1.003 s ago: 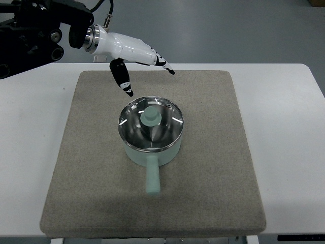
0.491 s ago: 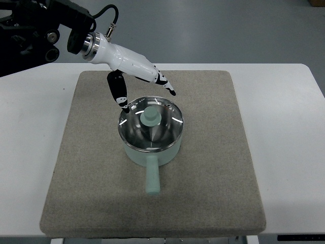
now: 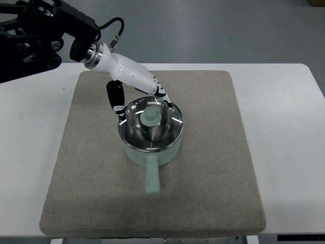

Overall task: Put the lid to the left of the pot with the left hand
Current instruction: 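Close the left hand's fingers around the lid's mint-green knob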

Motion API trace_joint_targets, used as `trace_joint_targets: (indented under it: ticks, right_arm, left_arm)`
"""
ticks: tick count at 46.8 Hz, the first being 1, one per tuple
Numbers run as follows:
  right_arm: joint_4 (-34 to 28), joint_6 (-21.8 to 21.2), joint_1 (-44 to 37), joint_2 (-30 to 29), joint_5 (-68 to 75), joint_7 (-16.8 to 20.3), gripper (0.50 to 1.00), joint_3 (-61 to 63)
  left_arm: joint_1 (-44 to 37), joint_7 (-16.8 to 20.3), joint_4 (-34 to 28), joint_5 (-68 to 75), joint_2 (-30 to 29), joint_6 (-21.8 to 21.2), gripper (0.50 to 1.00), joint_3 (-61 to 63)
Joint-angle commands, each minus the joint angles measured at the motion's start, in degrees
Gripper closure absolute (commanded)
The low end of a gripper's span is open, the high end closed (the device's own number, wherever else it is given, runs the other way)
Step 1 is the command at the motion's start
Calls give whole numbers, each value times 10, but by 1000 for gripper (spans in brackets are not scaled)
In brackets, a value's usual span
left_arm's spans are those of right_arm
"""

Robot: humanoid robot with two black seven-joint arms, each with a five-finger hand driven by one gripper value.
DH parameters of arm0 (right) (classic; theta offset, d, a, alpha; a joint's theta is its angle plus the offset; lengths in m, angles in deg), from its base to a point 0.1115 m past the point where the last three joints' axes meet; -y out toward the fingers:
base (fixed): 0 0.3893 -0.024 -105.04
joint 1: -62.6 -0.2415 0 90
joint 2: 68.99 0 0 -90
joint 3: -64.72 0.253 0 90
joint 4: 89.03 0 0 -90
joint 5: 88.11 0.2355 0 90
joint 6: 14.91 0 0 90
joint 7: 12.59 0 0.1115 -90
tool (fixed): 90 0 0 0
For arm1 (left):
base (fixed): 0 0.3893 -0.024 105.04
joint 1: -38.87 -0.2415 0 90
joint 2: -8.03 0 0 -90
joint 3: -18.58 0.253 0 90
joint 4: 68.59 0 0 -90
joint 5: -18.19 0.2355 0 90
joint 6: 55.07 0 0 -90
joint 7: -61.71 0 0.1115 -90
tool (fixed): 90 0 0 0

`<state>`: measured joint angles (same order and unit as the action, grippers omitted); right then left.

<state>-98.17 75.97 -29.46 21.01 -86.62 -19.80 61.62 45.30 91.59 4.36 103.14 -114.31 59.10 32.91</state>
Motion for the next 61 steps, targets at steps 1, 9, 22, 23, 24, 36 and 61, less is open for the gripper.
trace_joint_targets:
  ticks: [1,9,22,23,24,36,61]
  right_arm:
    - [0,0,0,0,0,0,576,0]
    - [0,0,0,0,0,0,576,0]
    - [0,0,0,0,0,0,576,0]
    - [0,0,-1,0,1,0,576,-1]
    - [0,0,0,0,0,0,576,-1]
    - [0,0,0,0,0,0,576,0]
    - [0,0,-1,0,0,0,576,-1]
  left_arm:
    - [6,0,9,3,1,1,506,-1]
    - [8,0,18,3,4,1,506,-1]
    - [14,2,22,14,5,1,510,-1]
    - [14,2,22,16,5,1,512,-1]
    - [14,2,22,17,7,1,514,-1]
    - [13,1,20,36,7,1,523,-1]
    - [9,-1,7,38,25,-6,679,-3]
